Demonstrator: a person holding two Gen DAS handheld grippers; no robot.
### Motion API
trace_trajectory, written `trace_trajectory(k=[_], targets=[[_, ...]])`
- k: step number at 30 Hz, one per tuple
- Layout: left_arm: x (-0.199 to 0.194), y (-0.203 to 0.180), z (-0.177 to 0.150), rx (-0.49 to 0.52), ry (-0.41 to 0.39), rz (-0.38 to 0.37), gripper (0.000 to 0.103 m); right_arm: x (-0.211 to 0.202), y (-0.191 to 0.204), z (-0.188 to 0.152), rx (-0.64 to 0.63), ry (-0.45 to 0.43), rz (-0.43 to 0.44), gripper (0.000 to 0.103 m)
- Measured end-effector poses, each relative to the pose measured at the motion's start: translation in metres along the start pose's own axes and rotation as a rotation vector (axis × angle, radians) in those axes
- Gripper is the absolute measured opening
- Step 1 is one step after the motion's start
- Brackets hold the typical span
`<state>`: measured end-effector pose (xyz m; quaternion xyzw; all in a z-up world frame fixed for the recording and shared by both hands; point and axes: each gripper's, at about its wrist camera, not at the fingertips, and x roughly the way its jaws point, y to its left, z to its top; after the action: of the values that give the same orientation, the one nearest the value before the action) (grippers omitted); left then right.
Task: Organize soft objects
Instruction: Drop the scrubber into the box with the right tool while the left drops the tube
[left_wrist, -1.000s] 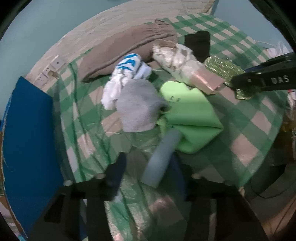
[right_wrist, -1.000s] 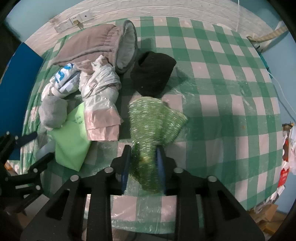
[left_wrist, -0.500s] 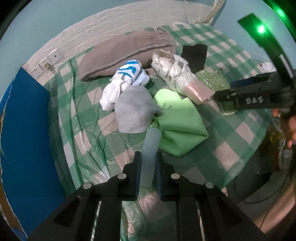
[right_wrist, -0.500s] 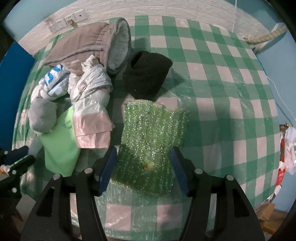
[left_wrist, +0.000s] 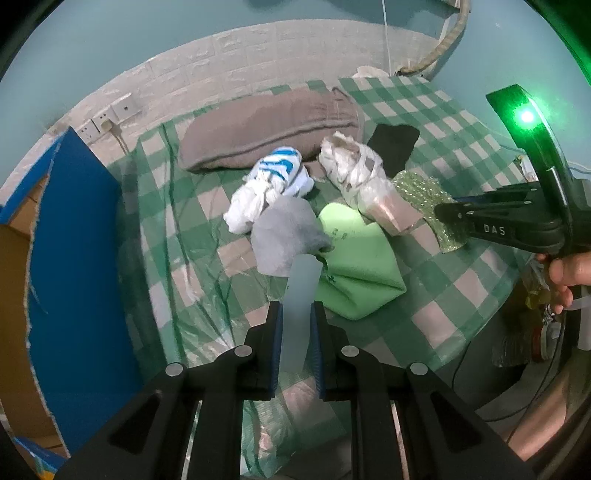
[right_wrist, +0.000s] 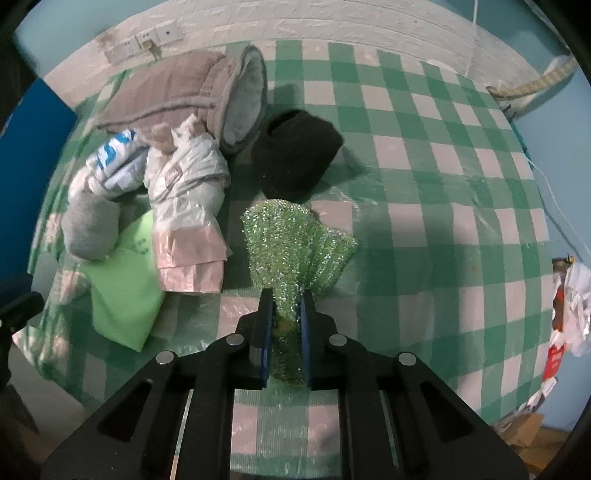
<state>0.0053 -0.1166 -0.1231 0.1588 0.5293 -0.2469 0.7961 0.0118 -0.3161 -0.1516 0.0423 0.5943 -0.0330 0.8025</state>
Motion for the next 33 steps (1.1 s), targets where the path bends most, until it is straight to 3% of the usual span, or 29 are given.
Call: trace_trajectory(k=[6, 17, 29, 33], targets=[[-0.015, 0.002, 0.003, -0.009, -0.026, 0.015, 0.015, -0.025, -0.008, -0.008, 0.013, -0.035, 0.028, 0.011], [-0.042, 0.016, 0.003, -0.049, -0.063, 0.054, 0.015, -0.076, 0.012, -0.007, -0.021, -0.123, 0.062, 0.011], [-0.082, 0.047, -0.007, -0.095, -0.125, 0.179, 0.015, -0.111, 0.068, 0.010, -0.108, -0.183, 0.122, 0.011], [-0.090, 0.061, -0.010, -0.132, -0.125, 0.185, 0.015, -0.119, 0.091, 0.015, -0.137, -0.189, 0.155, 0.011]])
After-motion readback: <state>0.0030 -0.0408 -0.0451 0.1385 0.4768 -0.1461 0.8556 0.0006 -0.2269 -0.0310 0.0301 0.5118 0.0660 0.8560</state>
